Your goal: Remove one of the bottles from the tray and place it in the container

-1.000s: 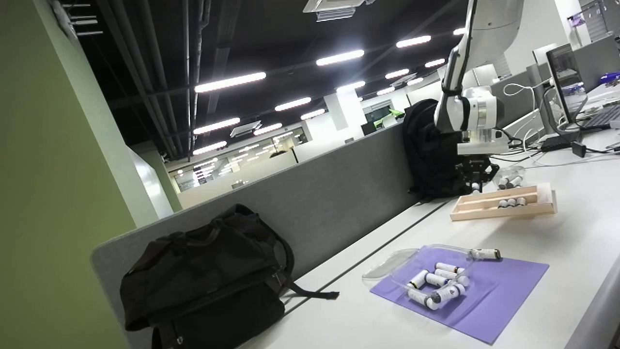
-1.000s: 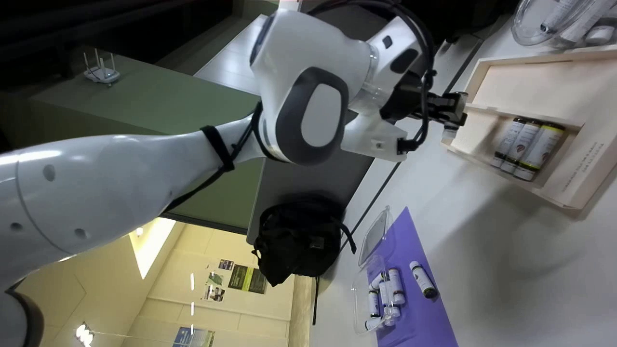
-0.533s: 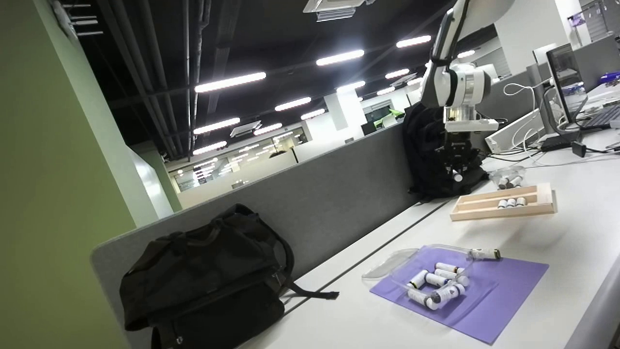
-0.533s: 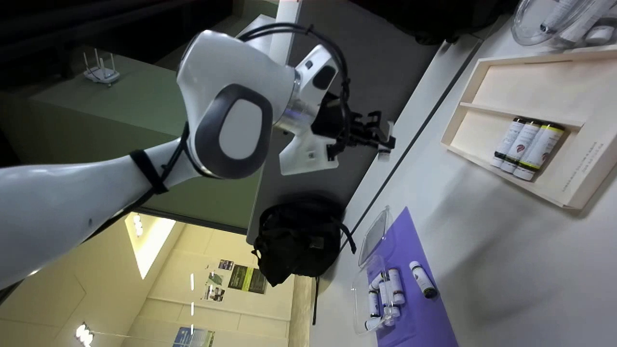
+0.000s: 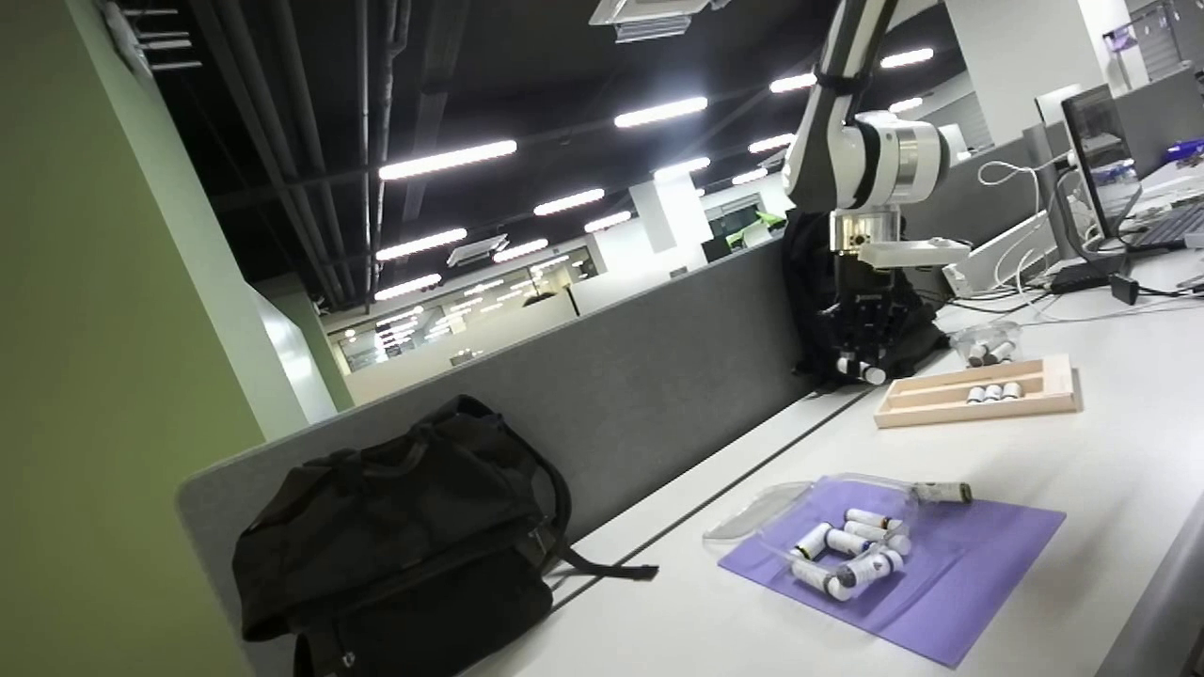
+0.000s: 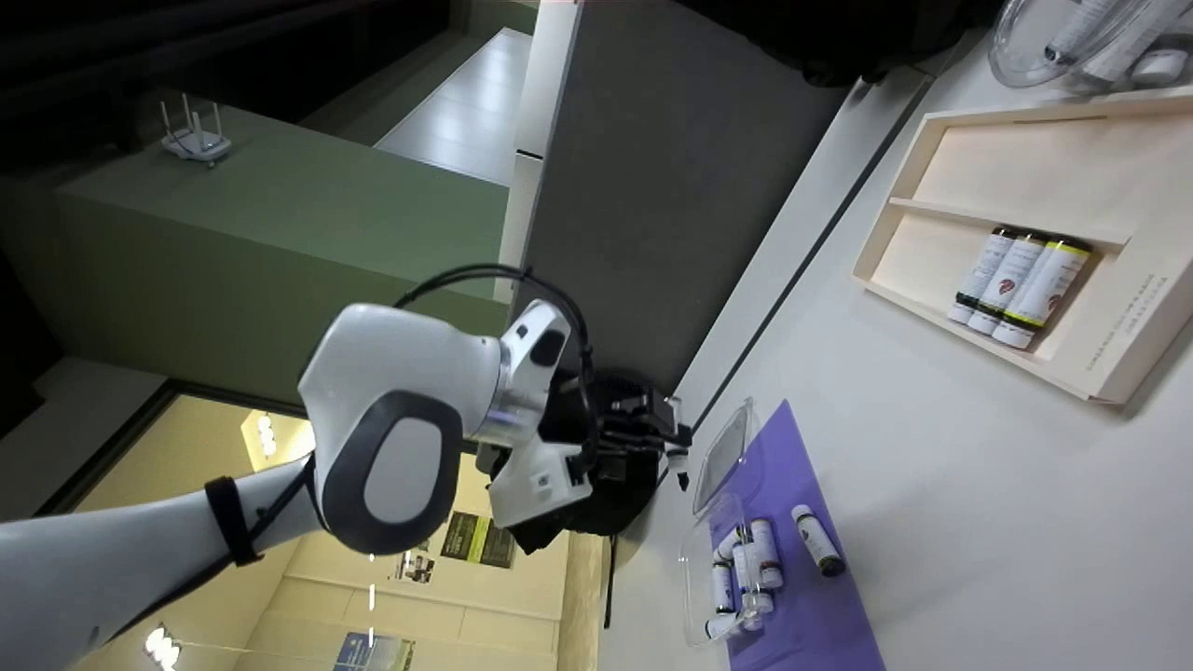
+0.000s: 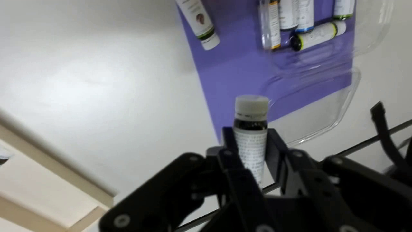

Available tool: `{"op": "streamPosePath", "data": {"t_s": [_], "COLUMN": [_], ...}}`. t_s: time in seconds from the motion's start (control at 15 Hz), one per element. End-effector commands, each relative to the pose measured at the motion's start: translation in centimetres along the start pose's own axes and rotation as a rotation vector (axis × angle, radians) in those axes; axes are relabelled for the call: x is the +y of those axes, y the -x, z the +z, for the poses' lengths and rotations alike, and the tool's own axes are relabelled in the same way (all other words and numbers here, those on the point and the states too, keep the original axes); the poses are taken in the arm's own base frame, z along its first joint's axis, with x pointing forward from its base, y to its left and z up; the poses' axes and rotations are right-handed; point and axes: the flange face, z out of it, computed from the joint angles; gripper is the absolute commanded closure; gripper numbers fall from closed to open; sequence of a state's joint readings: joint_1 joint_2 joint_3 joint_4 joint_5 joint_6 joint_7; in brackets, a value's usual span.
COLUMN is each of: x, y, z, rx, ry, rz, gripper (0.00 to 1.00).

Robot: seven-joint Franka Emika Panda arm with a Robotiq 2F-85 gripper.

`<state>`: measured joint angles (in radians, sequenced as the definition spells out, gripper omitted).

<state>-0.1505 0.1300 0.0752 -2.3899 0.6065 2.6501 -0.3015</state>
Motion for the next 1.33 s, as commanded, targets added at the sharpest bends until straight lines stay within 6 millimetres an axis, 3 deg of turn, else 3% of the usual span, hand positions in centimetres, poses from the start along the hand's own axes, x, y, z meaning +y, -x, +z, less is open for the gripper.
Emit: {"op": "streamPosePath", "data": {"t_s": [0.0, 0.2, 0.33, 0.8, 1.07, 1.13, 1.27], "x": [-6.3, -12.1, -14.5, -9.0, -7.9, -8.0, -8.4], "y": [4.1, 5.0, 5.3, 3.3, 3.0, 2.9, 2.9], "z": [0.6, 3.0, 4.7, 12.1, 14.1, 14.0, 13.7], "rx": [0.039, 0.034, 0.016, -0.099, -0.150, -0.154, -0.171], "ry": [-0.003, -0.011, -0.007, 0.064, 0.068, 0.066, 0.054], "rz": [-0.089, -0.121, -0.120, -0.073, -0.066, -0.066, -0.066], "gripper": [0.93, 0.93, 0.93, 0.93, 0.93, 0.48, 0.43]}}
